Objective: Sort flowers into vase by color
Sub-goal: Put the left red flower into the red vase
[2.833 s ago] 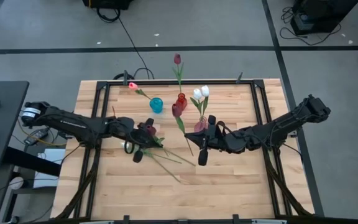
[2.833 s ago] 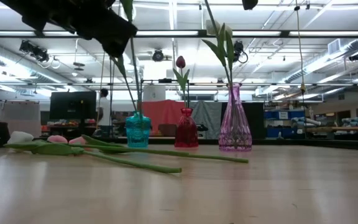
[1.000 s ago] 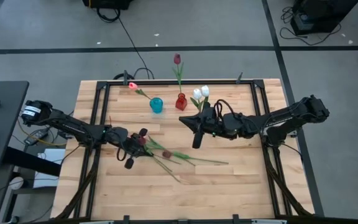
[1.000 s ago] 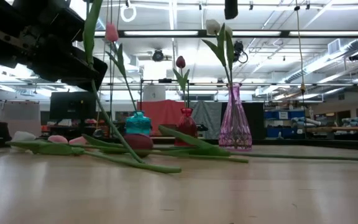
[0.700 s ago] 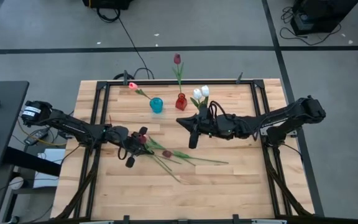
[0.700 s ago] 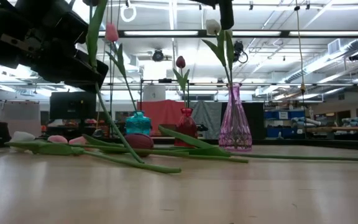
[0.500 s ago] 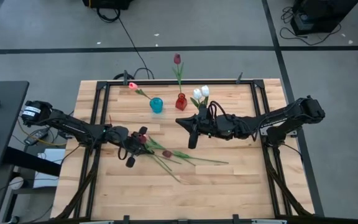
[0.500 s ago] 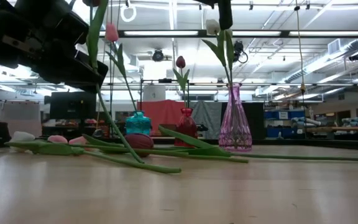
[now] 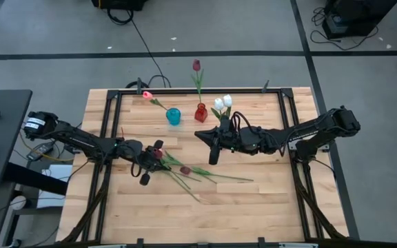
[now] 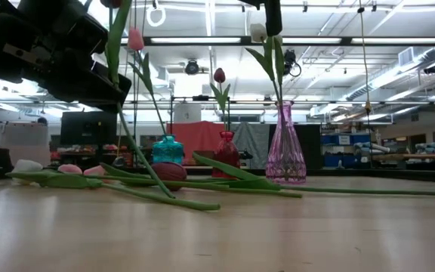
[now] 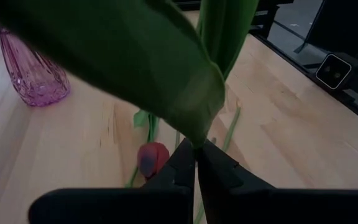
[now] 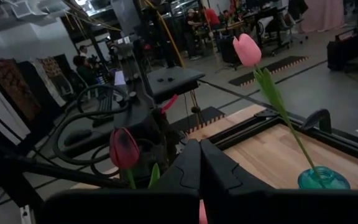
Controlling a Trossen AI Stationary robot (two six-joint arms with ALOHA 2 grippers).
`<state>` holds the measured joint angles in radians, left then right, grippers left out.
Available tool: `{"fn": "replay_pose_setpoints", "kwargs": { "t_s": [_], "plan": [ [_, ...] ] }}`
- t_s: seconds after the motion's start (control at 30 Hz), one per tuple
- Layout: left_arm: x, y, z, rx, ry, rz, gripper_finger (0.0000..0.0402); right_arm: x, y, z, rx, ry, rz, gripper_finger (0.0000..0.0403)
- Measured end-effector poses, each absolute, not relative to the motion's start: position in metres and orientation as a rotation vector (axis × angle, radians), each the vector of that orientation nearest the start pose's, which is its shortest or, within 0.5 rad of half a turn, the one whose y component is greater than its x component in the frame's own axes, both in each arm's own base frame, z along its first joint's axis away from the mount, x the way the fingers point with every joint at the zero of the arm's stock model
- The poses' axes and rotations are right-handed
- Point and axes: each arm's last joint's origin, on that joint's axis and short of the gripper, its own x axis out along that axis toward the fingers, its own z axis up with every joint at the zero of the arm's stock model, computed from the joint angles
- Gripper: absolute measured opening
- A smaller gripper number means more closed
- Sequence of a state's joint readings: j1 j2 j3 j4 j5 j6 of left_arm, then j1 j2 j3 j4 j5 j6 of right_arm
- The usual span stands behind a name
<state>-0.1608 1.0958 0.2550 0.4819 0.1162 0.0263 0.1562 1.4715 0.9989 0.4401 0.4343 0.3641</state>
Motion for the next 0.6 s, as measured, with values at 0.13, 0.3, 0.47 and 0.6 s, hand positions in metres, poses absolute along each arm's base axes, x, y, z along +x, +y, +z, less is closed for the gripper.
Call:
{"fn": "replay_pose_setpoints", "kwargs": {
  "t_s": [0.13,0.3,0.47,0.6],
  "plan": [
    [0.195,-0.035,0.162,0.035,0.351,-0.279,0.0015,0.331,0.041,0.305,0.352,-0.017,-0.270,0.0007],
    [0.195,-0.035,0.162,0.036,0.350,-0.279,0.0015,0.331,0.041,0.305,0.355,-0.017,-0.270,0.0007],
    [0.195,-0.035,0.162,0.048,0.349,-0.272,0.0015,0.331,0.040,0.300,0.388,0.030,-0.282,0.0007],
    [0.195,-0.034,0.162,0.064,0.348,-0.239,0.0015,0.329,0.040,0.289,0.423,0.119,-0.330,0.0007]
  ]
}}
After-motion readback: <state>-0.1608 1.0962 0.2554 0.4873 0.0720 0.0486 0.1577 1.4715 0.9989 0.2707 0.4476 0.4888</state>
